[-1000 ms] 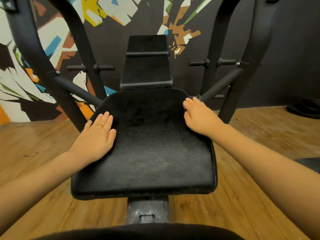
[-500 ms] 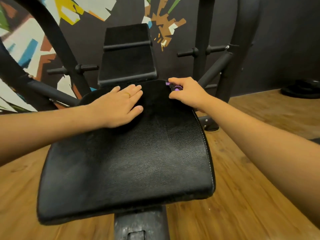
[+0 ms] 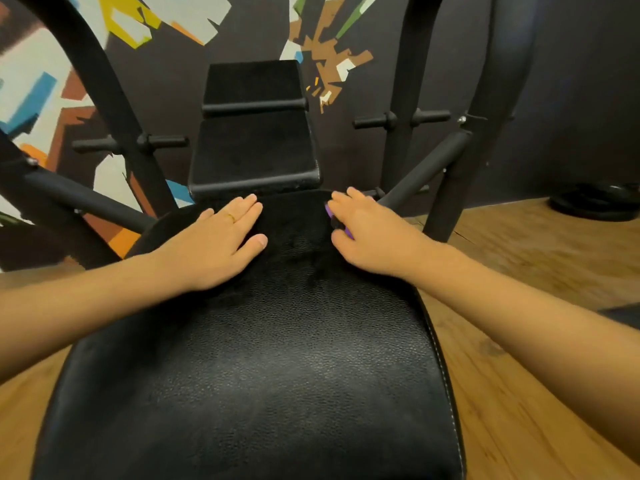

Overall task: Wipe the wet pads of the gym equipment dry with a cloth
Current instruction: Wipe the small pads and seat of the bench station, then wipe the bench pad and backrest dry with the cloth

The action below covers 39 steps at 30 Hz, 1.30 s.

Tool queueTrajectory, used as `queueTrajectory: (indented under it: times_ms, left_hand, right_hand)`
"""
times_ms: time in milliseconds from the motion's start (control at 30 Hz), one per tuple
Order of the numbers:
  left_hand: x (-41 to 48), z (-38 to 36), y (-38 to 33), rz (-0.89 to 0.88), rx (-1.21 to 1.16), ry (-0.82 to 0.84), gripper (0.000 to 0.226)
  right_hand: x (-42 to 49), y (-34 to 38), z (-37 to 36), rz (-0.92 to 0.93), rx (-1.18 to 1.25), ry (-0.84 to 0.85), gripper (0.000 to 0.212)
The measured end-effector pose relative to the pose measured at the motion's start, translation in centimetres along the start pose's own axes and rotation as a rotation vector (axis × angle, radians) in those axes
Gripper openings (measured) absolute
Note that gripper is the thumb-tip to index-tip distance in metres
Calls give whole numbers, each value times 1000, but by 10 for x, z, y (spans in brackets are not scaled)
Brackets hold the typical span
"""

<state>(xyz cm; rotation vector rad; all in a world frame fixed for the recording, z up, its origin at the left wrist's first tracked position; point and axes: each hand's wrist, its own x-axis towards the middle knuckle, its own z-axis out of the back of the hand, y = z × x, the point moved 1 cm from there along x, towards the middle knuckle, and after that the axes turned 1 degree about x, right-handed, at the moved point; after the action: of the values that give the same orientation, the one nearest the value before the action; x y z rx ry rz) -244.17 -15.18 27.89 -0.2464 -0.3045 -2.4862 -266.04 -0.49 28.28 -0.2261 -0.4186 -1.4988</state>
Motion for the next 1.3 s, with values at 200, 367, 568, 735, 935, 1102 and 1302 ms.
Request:
queueTrajectory:
  times_ms: [200,367,568,735,935,1102,1302]
  left_hand:
    - [-6,-7,0,-8,-77,-16,93]
    - [-13,-13,0,-26,-94,-66,80]
    - [-16,-6,-2,-3,-135,12,80]
    - [-20,-3,-10,7,-201,43,74]
    - [-27,13,-75,-182,-304,94,66]
    - [-10,21,-107,-179,-405,93,59]
    - [6,31,-110,-46,-565,41,39]
  right_hand:
    - [8,10,-17,-17,-138,-64,33]
    - [-25,17,-16,18,-68,49,57]
    - [-27,16,-8,-68,114,69,58]
    - [-41,11,-4,-90,13,75,74]
    - [-67,0,0,-194,154,38,78]
    - [-84,2,-1,-313,360,-151,56]
    - [-75,8,10,-380,456,-267,17]
